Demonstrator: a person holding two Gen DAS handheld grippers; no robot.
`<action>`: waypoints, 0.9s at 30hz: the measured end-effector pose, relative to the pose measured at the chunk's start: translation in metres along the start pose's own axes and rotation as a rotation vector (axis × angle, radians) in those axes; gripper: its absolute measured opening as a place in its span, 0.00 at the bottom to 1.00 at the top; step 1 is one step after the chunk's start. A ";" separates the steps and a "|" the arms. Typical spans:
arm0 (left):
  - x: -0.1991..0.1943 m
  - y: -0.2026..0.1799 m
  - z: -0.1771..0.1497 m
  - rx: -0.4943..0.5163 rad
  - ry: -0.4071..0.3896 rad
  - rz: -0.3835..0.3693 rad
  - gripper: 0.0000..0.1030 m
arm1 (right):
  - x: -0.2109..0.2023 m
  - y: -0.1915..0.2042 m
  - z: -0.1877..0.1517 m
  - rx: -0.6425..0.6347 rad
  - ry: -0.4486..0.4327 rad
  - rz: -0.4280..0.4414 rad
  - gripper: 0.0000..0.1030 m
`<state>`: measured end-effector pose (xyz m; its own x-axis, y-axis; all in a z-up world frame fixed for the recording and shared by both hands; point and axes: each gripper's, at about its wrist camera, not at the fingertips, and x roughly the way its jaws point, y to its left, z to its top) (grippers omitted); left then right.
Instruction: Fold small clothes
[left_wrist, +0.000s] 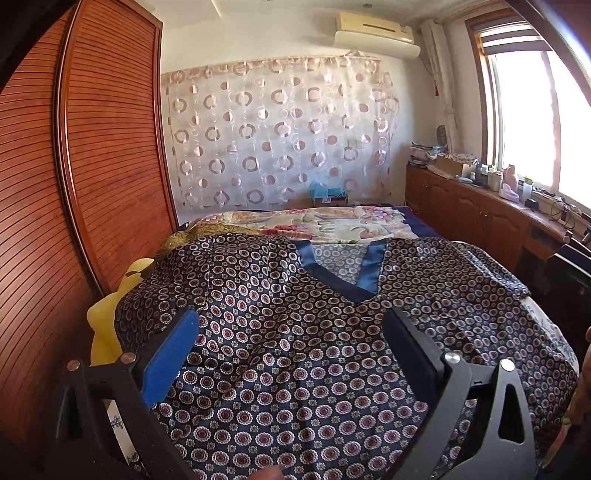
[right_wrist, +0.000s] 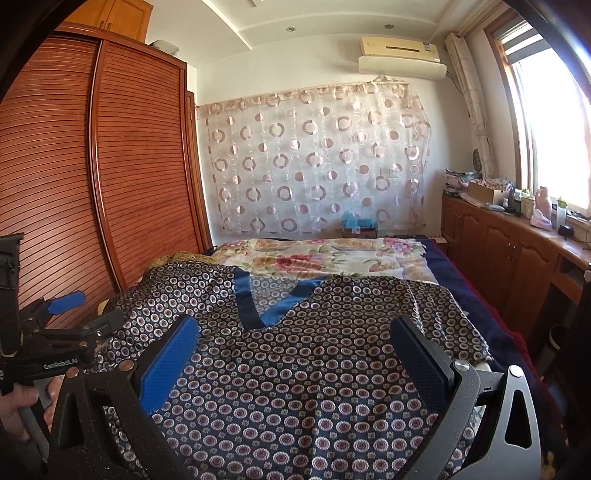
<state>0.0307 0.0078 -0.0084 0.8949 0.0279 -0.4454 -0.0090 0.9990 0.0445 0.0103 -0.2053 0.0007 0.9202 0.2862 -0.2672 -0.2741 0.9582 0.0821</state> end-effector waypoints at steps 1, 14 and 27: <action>0.005 0.001 -0.001 -0.001 0.006 0.003 0.97 | 0.003 0.000 0.000 -0.002 0.002 0.002 1.00; 0.081 0.037 -0.005 -0.003 0.095 0.080 0.97 | 0.059 0.002 0.006 -0.049 0.081 0.051 1.00; 0.099 0.108 -0.007 0.047 0.237 0.036 0.97 | 0.114 0.004 0.019 -0.089 0.206 0.155 0.97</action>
<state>0.1151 0.1190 -0.0544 0.7649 0.0767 -0.6396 -0.0136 0.9946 0.1031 0.1194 -0.1684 -0.0108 0.7914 0.4150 -0.4489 -0.4389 0.8968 0.0554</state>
